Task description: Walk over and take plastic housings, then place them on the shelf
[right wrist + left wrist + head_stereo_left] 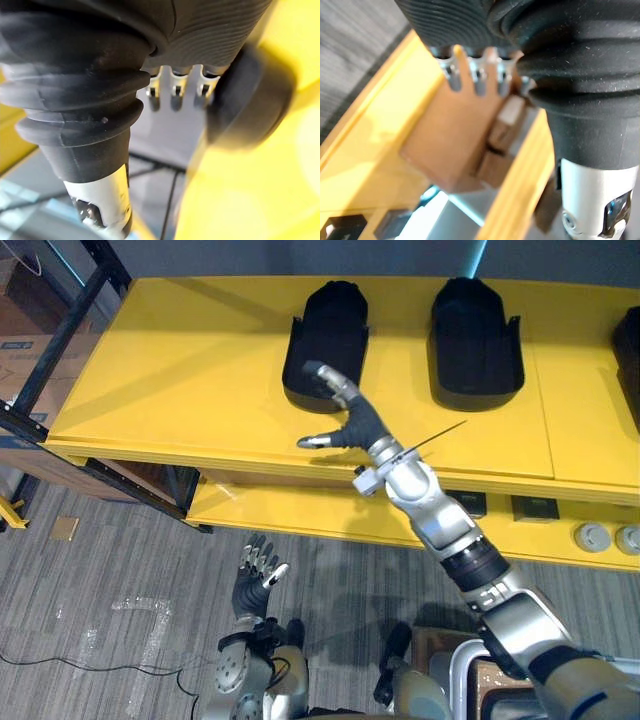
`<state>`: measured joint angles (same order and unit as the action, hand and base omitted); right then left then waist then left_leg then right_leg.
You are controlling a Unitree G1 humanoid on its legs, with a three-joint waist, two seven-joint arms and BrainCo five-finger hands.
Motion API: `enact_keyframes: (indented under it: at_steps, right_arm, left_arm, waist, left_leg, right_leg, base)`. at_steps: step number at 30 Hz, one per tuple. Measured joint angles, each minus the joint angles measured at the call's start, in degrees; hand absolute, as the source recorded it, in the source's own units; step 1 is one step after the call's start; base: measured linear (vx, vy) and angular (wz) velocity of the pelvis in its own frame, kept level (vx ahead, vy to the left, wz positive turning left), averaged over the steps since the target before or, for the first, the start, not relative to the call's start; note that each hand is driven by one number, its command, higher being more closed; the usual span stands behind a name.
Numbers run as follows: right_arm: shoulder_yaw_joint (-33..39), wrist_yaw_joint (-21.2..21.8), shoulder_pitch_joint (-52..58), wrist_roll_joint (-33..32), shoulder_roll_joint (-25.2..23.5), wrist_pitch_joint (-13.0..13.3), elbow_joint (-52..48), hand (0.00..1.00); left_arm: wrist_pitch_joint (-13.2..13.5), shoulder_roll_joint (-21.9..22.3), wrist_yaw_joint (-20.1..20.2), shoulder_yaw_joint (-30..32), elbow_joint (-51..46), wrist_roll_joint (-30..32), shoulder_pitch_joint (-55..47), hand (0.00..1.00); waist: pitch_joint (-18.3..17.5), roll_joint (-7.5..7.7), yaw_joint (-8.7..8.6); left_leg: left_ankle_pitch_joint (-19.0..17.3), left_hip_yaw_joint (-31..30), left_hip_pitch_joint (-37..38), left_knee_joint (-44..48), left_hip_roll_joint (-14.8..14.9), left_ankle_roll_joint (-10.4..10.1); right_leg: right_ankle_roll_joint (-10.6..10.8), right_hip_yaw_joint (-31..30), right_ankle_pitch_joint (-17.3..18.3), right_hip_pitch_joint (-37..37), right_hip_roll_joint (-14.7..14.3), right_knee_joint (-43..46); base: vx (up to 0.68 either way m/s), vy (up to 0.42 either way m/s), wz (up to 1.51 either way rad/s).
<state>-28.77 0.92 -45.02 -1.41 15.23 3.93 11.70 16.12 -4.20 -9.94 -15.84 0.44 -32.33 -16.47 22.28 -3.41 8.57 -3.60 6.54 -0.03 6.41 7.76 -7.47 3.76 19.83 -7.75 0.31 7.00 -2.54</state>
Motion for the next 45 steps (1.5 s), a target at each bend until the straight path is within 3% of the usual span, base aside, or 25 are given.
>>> enact_keyframes:
  at_steps: [5, 9, 16, 22, 28, 34, 40, 45]
  right_arm:
    - [-1.74, 0.09, 0.81, 1.76, -1.61, 3.34, 3.0, 1.0]
    - [-1.84, -1.31, 1.19, 2.8, -2.53, 3.86, 6.98, 1.0]
    - [-1.51, -12.49, 1.14, 6.76, -3.87, 4.74, 14.4, 1.0]
    - [1.65, -18.36, -0.7, 6.87, -5.88, 6.28, 18.39, 1.0]
    - [4.08, -19.75, -3.75, 6.79, -5.79, 6.48, 18.92, 1.0]
    - [4.3, -19.69, -5.43, 6.75, -6.32, 6.45, 22.18, 1.0]
    - [5.79, -19.7, -8.85, 6.77, -5.93, 6.32, 25.57, 1.0]
    - [6.16, -19.79, -10.08, 6.89, -5.48, 6.12, 28.15, 1.0]
  left_arm:
    - [0.01, -0.05, -0.1, 0.18, 1.49, 1.3, -1.01, 0.0]
    - [0.02, -0.04, -0.18, 1.05, 1.35, 1.33, -1.17, 0.0]
    - [0.04, 0.02, -1.22, 1.51, 0.96, 1.33, -1.34, 0.0]
    - [0.23, 0.04, -1.24, 1.5, 0.86, 1.27, -1.54, 0.0]
    - [0.49, 0.05, -1.1, 1.12, 0.92, 1.12, -1.53, 0.0]
    - [0.5, 0.16, -1.12, 0.95, 1.32, 0.88, -1.59, 0.0]
    - [0.56, 0.23, -1.21, 0.44, 1.54, 0.86, -1.43, 0.0]
    - [0.63, 0.23, -1.26, -0.29, 2.57, 0.8, -1.4, 0.0]
  waist:
    - [-0.21, 0.4, 0.22]
    - [-0.21, 0.39, 0.34]
    - [-0.18, 0.34, 0.56]
    - [0.2, -0.38, 0.83]
    - [1.24, -2.21, 1.34]
    - [1.3, -2.33, 1.7]
    - [2.6, -3.85, 1.74]
    - [2.76, -4.05, 1.96]
  left_leg:
    - [-0.02, -0.53, -0.59, 0.15, -0.34, 0.04]
    - [-0.01, -1.08, -1.16, 0.25, -0.45, 0.04]
    - [0.0, -2.64, -2.07, 0.29, -0.59, 0.05]
    - [-0.09, -3.16, -2.53, 1.2, -0.67, 0.22]
    - [-0.04, -4.11, -4.04, 2.1, -1.01, 0.49]
    - [0.14, -4.32, -4.46, 2.07, -1.31, 0.66]
    - [0.55, -4.49, -5.05, 2.07, -2.05, 1.08]
    - [0.58, -4.58, -5.2, 2.06, -2.29, 1.12]
  right_leg:
    - [0.0, 0.5, 0.03, -0.1, 0.32, -0.02]
    - [0.0, 1.07, 0.02, -0.24, 0.42, -0.05]
    - [-0.09, 2.37, 0.08, -0.27, 0.48, -0.04]
    - [0.11, 2.83, 0.86, -0.46, 1.08, 1.28]
    - [0.23, 3.49, 2.2, -2.53, 2.17, 4.82]
    - [0.26, 3.68, 2.67, -3.25, 2.76, 5.96]
    - [0.6, 3.73, 3.21, -4.32, 3.85, 7.64]
    - [0.62, 3.71, 3.99, -5.04, 4.38, 9.11]
  base:
    - [-0.01, 0.02, 0.05]
    - [0.01, 0.019, 0.09]
    - [0.02, 0.012, 0.1]
    - [-0.01, 0.018, 0.04]
    - [-0.04, 0.031, 0.08]
    - [-0.01, 0.008, 0.02]
    - [0.0, 0.017, 0.03]
    - [0.0, 0.0, 0.0]
